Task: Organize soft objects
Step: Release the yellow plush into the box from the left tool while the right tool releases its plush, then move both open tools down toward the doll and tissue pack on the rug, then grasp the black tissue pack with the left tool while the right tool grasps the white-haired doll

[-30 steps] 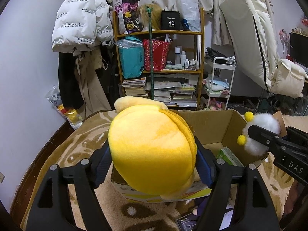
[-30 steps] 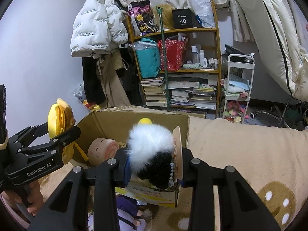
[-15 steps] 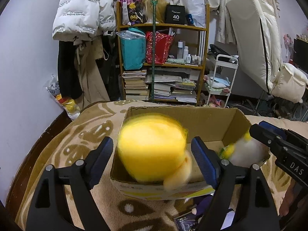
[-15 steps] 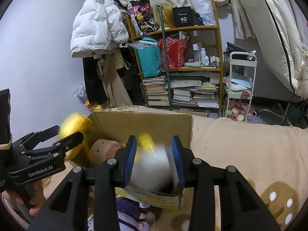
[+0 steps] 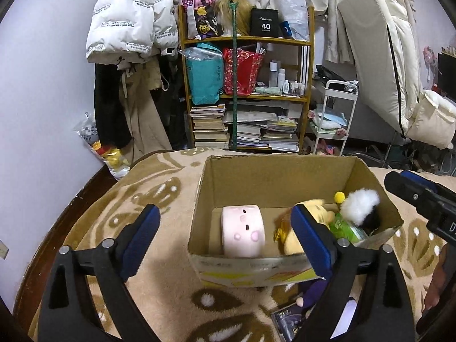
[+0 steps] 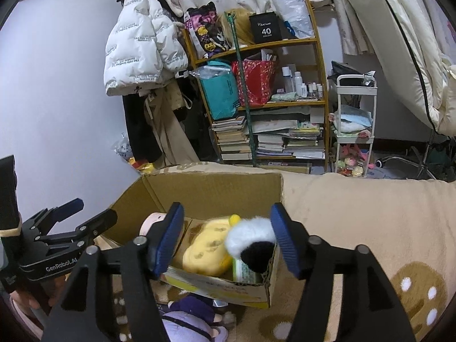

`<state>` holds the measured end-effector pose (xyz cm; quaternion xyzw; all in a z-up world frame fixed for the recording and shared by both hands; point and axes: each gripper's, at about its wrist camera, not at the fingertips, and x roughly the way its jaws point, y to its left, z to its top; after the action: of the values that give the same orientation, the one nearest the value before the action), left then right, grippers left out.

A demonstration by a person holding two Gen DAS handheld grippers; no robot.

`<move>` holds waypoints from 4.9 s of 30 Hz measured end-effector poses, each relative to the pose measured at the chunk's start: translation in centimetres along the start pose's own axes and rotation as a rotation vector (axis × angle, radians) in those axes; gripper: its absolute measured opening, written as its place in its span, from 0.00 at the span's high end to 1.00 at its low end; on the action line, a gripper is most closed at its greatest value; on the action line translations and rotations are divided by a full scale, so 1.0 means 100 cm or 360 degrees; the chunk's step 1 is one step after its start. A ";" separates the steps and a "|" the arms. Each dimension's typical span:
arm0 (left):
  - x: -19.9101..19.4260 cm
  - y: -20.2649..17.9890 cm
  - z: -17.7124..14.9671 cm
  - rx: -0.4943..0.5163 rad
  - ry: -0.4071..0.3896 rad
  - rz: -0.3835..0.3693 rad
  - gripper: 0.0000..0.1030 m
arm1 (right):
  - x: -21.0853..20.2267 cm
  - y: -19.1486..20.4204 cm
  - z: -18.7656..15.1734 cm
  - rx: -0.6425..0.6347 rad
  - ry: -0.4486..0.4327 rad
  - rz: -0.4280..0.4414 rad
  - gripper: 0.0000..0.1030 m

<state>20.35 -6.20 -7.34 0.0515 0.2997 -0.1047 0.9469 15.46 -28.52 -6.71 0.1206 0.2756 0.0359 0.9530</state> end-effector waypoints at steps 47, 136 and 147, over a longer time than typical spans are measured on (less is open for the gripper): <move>-0.044 0.023 -0.059 -0.0181 0.0549 -0.0155 0.05 | -0.068 0.037 -0.053 -0.0085 0.0245 -0.0064 0.00; 0.097 -0.070 -0.088 -0.0030 0.1013 -0.0257 0.05 | 0.013 0.039 -0.110 -0.0347 0.0849 -0.0097 0.32; 0.097 -0.090 -0.099 0.0019 0.1061 -0.0204 0.08 | 0.010 0.050 -0.114 -0.0421 0.0833 -0.0147 0.32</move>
<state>20.53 -14.99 -21.39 0.0694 0.5947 -0.1433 0.7880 10.26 -21.19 -15.32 -0.0308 0.5101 0.0579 0.8576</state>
